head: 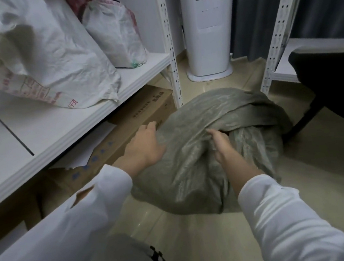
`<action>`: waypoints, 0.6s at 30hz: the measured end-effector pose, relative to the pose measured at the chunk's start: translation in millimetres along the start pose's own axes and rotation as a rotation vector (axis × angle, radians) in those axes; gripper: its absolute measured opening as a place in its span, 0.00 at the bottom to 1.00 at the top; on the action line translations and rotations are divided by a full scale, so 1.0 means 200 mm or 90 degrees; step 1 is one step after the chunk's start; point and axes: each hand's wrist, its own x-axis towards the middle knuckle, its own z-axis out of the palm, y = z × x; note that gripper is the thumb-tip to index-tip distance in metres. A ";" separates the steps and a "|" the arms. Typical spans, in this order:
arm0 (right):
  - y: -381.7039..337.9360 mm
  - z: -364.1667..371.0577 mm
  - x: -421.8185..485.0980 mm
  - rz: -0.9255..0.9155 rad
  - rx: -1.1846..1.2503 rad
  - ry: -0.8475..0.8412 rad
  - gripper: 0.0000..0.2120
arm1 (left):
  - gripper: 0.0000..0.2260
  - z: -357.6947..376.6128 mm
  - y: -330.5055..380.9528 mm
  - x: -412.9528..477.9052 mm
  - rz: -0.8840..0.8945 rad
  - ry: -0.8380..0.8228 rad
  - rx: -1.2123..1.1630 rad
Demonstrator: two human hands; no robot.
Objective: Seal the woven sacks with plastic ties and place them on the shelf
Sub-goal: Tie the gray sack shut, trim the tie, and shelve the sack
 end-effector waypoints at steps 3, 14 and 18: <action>-0.08 0.21 -0.11 -0.071 -0.007 -0.108 0.13 | 0.34 -0.01 -0.06 -0.01 -0.029 0.007 -0.007; -0.08 0.70 -0.67 -0.163 -0.266 -0.509 0.14 | 0.47 -0.12 -0.29 -0.13 -0.173 0.183 -0.225; -0.01 0.61 -0.73 -0.237 -0.384 -0.558 0.15 | 0.08 -0.14 -0.40 -0.23 -0.224 0.165 -0.140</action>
